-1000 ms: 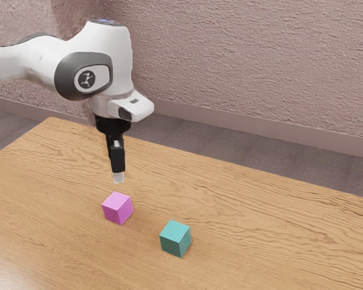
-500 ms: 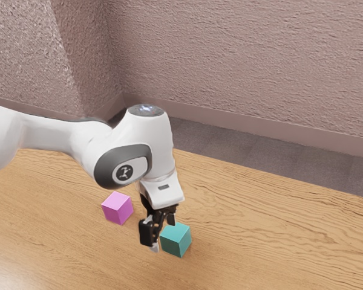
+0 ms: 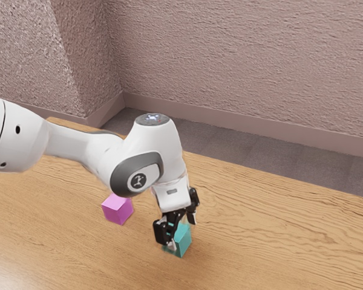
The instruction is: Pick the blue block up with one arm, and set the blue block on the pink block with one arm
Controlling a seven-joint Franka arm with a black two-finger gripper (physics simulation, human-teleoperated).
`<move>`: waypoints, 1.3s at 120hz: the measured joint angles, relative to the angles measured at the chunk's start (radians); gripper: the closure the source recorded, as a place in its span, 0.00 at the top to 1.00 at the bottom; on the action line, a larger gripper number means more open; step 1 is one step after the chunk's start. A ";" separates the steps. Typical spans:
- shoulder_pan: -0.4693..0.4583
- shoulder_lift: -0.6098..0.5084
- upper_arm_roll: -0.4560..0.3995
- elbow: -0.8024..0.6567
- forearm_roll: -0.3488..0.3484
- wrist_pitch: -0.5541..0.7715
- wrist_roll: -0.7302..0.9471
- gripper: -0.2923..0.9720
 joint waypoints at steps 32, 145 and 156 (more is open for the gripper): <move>0.020 0.119 0.018 0.101 0.049 0.019 0.012 0.77; 0.067 0.247 0.050 0.092 0.062 0.087 -0.001 0.52; 0.069 0.186 0.052 0.064 0.066 0.092 -0.005 0.44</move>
